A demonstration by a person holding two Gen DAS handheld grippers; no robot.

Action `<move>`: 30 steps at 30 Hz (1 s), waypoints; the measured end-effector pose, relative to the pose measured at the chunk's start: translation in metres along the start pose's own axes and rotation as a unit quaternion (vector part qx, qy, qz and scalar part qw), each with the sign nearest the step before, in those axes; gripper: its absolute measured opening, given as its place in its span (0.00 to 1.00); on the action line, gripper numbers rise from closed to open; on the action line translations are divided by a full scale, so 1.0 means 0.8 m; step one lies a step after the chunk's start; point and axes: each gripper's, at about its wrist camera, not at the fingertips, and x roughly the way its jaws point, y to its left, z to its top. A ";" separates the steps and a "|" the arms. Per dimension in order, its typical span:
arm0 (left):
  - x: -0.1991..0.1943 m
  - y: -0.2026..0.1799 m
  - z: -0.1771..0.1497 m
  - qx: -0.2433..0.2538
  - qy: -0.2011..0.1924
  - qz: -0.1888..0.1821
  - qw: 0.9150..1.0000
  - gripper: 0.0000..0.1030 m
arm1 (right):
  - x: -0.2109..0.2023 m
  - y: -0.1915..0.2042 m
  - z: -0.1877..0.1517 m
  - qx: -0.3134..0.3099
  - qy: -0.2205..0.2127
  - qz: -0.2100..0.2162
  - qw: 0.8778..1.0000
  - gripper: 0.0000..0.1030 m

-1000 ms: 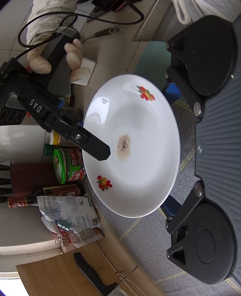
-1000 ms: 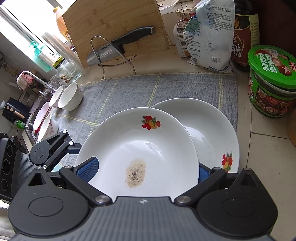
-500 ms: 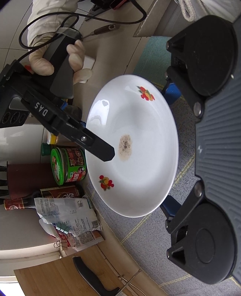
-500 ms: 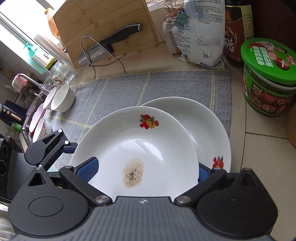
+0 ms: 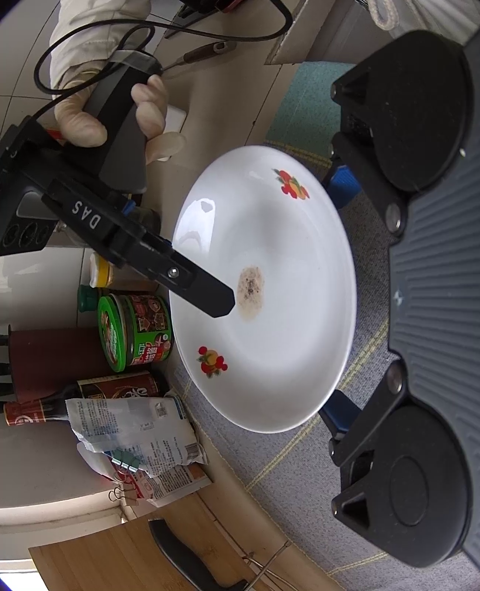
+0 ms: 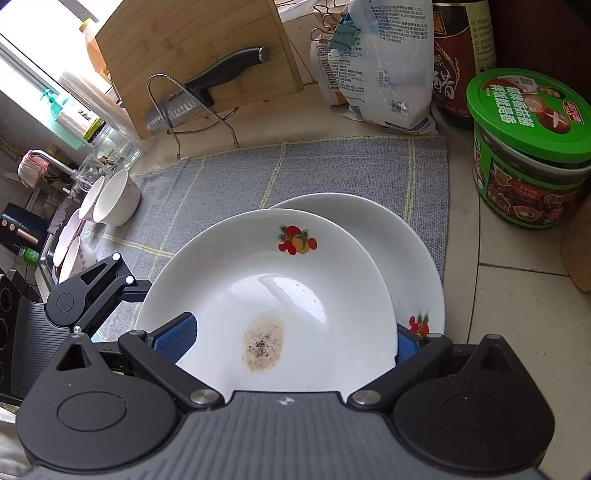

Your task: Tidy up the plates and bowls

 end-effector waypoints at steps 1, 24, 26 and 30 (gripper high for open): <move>0.002 0.001 0.001 0.000 0.001 0.000 1.000 0.99 | 0.000 0.000 0.000 0.000 0.001 -0.001 1.000 1.00; 0.013 0.009 0.001 0.021 0.009 0.008 1.000 0.99 | -0.002 -0.004 -0.007 0.002 0.008 -0.014 1.000 1.00; 0.013 0.009 0.001 0.021 0.009 0.009 1.000 0.99 | -0.002 -0.004 -0.008 0.002 0.008 -0.015 1.000 1.00; 0.011 0.009 0.002 0.023 0.008 0.013 1.000 0.99 | -0.004 -0.004 -0.011 0.004 0.007 -0.017 1.000 1.00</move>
